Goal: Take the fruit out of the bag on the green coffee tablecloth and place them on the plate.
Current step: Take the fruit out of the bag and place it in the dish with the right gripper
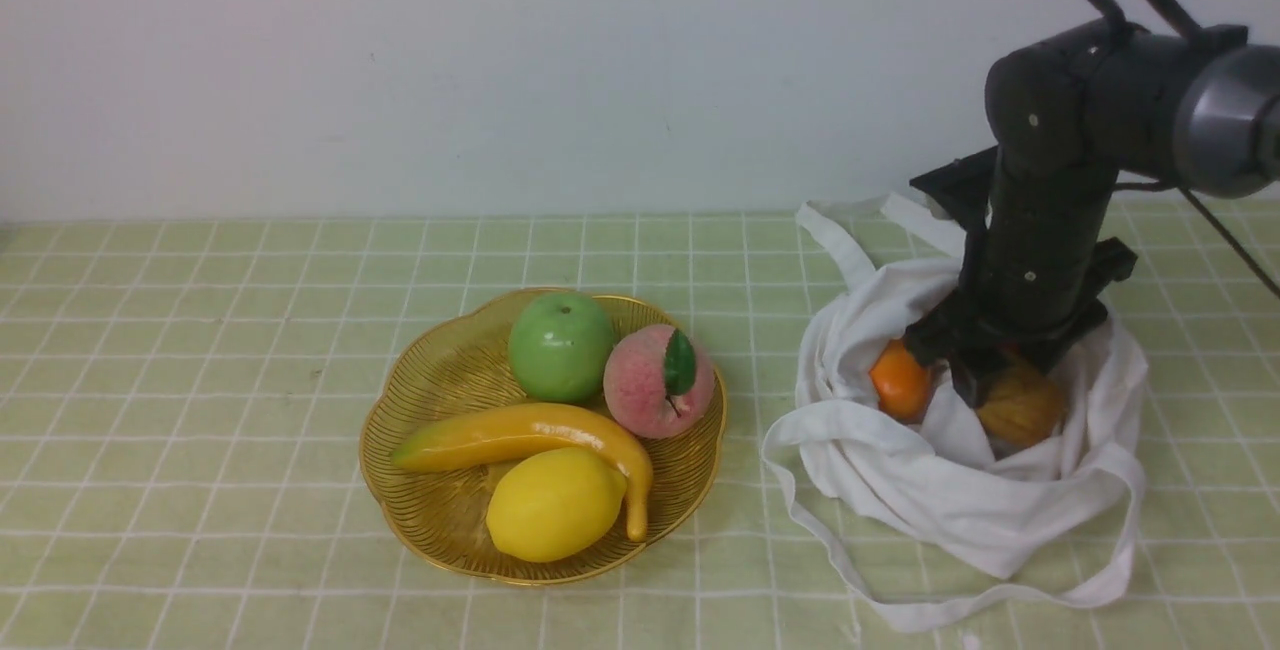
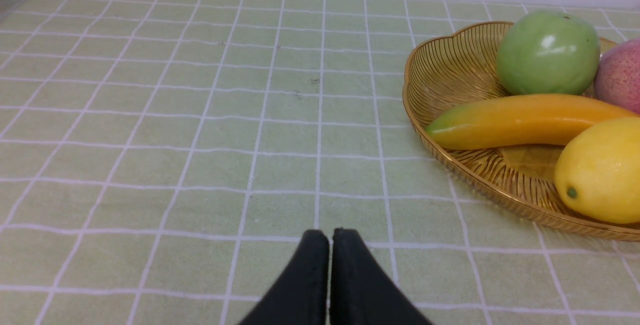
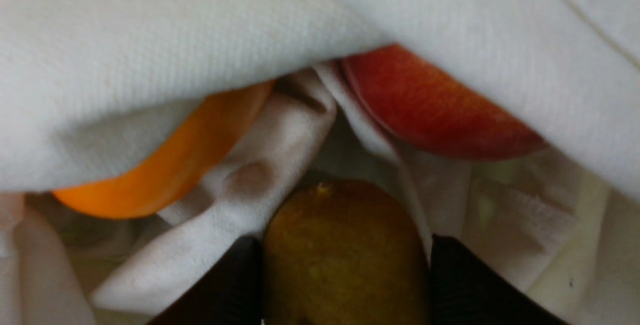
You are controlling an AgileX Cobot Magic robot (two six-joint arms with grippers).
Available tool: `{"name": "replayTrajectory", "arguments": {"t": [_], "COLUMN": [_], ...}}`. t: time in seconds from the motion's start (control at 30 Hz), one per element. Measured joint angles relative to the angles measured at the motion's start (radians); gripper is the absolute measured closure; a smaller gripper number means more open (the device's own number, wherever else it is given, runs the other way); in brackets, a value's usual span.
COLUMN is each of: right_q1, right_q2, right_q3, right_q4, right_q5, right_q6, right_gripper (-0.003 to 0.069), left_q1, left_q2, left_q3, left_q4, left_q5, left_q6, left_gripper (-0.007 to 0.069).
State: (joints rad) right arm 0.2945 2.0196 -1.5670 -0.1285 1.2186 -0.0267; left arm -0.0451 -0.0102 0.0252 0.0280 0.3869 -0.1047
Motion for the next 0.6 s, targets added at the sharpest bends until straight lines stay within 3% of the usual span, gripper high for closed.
{"name": "replayTrajectory", "arguments": {"t": [0.43, 0.6], "right_q1": [0.0, 0.0], "right_q2": [-0.094, -0.164], "right_q3": [0.0, 0.0], "right_q4": [-0.033, 0.046], "right_q5": [0.003, 0.007], "right_q6": [0.042, 0.042], "right_gripper": [0.0269, 0.0269], "left_q1": [0.0, 0.0], "left_q2": [0.0, 0.0], "left_q3": [0.0, 0.0], "left_q4": [0.0, 0.0], "left_q5": [0.0, 0.0], "left_q6": [0.0, 0.0], "left_gripper": [0.0632, 0.0632]}}
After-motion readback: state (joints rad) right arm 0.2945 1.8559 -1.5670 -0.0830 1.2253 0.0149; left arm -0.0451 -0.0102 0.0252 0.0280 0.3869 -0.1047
